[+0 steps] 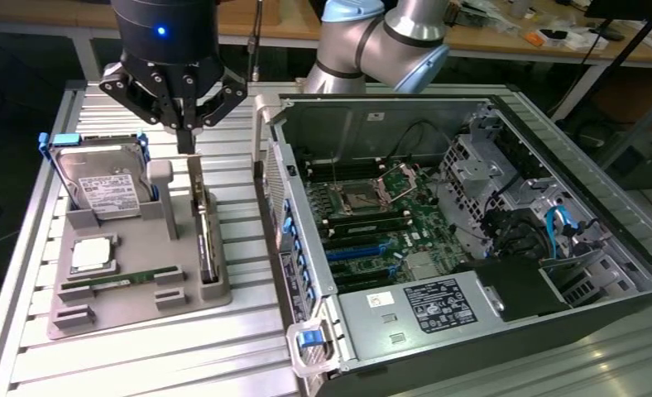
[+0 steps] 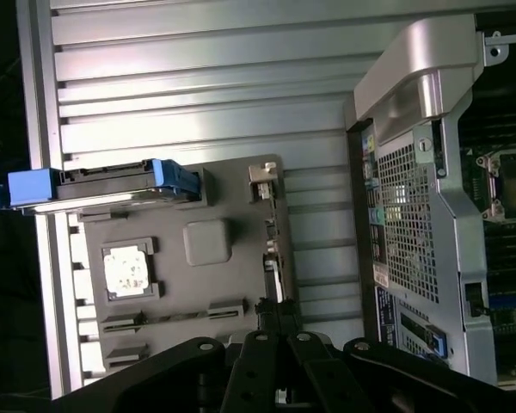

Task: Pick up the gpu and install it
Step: 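Reach for the gpu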

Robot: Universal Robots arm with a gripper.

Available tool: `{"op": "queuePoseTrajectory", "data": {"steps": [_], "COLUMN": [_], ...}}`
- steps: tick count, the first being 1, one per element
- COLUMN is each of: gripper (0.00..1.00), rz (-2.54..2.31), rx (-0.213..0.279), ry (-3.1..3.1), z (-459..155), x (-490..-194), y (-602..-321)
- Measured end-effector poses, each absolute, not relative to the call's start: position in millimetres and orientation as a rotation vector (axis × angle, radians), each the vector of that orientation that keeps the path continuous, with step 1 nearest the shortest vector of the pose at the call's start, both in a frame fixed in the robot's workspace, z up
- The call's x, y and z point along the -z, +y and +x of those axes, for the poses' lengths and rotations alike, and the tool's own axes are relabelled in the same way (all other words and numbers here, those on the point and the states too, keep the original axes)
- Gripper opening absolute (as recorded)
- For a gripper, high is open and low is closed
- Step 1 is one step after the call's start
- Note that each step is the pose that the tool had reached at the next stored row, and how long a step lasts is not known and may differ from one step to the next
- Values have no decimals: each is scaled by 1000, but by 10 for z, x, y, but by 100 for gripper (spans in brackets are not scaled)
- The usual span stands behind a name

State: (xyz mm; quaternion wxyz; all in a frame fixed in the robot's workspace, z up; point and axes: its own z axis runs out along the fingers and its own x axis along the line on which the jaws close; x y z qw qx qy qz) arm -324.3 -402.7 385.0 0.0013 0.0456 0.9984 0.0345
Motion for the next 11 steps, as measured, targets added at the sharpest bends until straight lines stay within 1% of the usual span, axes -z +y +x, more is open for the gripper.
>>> {"op": "queuePoseTrajectory", "data": {"steps": [6,11], "gripper": [11,11], "rz": [142,25], "rx": [-108,-108], "ry": [3137,3143], "z": [-3251,-3248], "x": [-3833,-3832], "y": [-4030,-4031]}}
